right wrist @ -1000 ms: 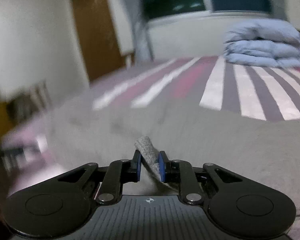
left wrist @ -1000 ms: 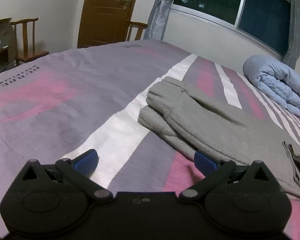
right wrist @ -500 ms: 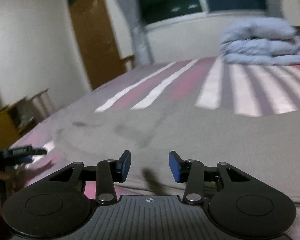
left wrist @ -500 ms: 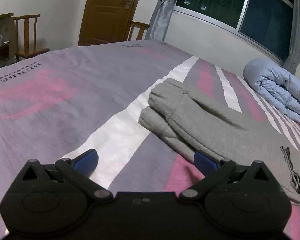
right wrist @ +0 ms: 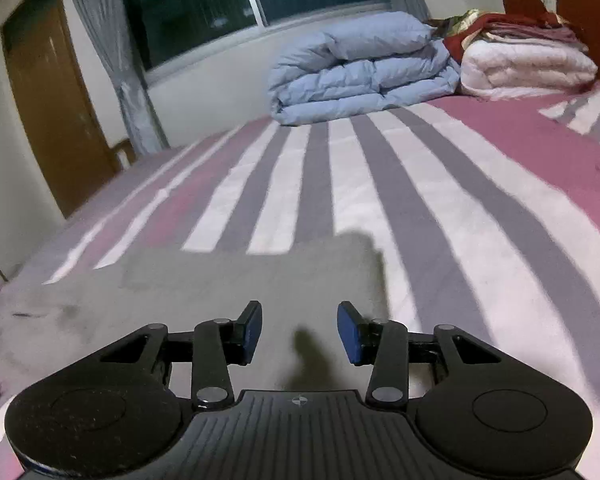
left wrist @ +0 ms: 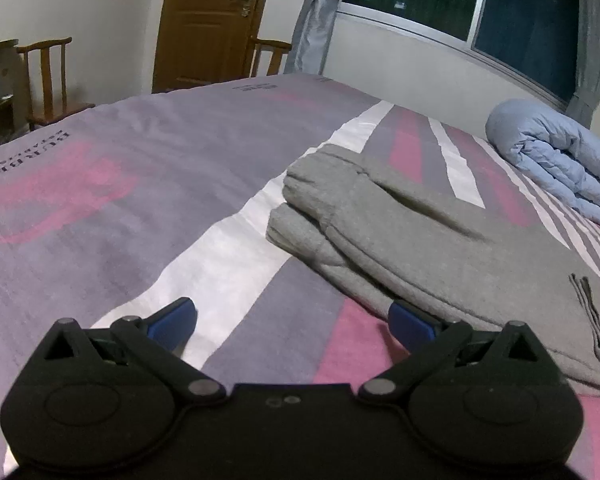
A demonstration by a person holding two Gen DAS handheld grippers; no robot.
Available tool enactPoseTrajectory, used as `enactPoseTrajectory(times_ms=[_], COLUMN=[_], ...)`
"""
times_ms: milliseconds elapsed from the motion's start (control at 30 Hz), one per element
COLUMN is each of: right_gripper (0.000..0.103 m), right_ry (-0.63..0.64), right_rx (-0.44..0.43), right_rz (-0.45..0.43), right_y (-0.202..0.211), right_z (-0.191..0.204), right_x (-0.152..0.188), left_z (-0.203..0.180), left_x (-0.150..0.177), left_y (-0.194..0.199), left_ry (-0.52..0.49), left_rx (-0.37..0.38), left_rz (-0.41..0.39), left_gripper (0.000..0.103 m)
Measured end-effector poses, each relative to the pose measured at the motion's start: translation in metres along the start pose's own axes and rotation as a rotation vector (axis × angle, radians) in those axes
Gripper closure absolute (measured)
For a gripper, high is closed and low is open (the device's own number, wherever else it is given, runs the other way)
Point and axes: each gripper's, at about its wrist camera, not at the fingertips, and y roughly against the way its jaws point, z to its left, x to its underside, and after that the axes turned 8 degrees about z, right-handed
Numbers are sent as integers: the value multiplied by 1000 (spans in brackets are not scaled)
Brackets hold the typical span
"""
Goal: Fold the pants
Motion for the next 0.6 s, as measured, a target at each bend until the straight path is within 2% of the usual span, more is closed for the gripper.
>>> enactPoseTrajectory(times_ms=[100,167,300,367,433,600], right_gripper=[60,60,60,61,61,60], right_ry=[2,9,-72,-108,-236,-262], right_rx=[17,39,-19,21,-24,44], right_rz=[34,46,132,161,149,51], right_y=[-25,-38,-68,-82,-84,-51], right_z=[-11,-18,-40,-52,-71,-71], right_x=[-25,-27,-28,-24,-22,-19], left_z=[-4,-5,-11,-14,-17,-16], left_x=[-1,-1,-2,-2,-3,-1], left_y=[-1,-3,-7,-9,-11,-10], left_ry=[-6,-12,-36,-51,-57,-64], left_rx=[-6,-10,-20,-24,-27,-18], left_rz=[-3,-1,6,12,16,14], left_gripper=[6,6,6,6,6,6])
